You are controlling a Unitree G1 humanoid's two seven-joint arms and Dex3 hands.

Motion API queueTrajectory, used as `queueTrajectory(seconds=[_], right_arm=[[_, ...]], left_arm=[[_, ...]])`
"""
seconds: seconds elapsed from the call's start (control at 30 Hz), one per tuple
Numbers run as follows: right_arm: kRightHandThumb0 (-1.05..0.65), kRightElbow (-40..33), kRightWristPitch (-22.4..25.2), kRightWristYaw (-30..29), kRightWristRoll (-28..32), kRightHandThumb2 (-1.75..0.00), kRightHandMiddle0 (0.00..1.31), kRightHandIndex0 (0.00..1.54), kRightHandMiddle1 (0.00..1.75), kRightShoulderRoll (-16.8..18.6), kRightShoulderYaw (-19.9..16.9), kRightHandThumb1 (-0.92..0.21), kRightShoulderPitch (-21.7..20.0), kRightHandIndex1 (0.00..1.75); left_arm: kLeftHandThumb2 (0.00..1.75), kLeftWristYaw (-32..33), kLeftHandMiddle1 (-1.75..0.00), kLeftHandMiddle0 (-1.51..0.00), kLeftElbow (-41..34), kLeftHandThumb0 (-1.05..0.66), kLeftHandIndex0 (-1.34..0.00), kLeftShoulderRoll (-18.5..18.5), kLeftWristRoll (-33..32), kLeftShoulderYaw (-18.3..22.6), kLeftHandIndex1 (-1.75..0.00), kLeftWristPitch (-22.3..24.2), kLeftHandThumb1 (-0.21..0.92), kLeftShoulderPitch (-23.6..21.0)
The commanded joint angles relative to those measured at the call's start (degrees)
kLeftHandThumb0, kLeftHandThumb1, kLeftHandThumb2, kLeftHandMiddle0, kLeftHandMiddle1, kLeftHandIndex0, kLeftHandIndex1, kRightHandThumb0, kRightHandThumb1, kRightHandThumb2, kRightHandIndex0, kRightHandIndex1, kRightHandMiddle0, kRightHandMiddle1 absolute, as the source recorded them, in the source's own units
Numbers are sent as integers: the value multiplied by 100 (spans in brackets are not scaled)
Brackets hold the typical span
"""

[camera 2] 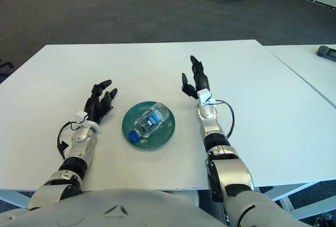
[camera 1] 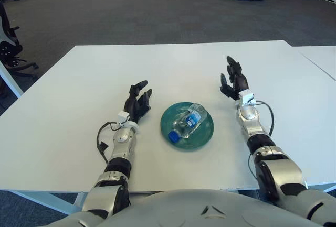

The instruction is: Put the bottle into the plate.

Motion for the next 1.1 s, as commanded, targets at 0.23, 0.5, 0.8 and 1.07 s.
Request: queueTrajectory(seconds=[0.23,0.5,0.8,1.07], right_arm=[[-69,930,483,364,235,-86,0,33,72,251,-303,-92,-216,6],[-72,1247,882,566,196,-89,0,32,69,170,-341,-92,-289,4],[-76,1394,968,689,169,-91,0,33,68,204,-399,-92,-62,4],[-75,1373,814,657,86,-91,0,33,68,289,-369,-92,170,3]], left_arm=[[78,88,-12,-59,118,-64,-2,-46,-11,23,-100,105,92,233],[80,59,-12,-58,80,-64,-1,-23,15,-1,-99,105,92,257],[78,27,-12,-56,67,-66,0,-3,27,-14,-98,144,92,259],[77,89,-12,-53,41,-68,0,4,72,-43,-96,207,92,254]])
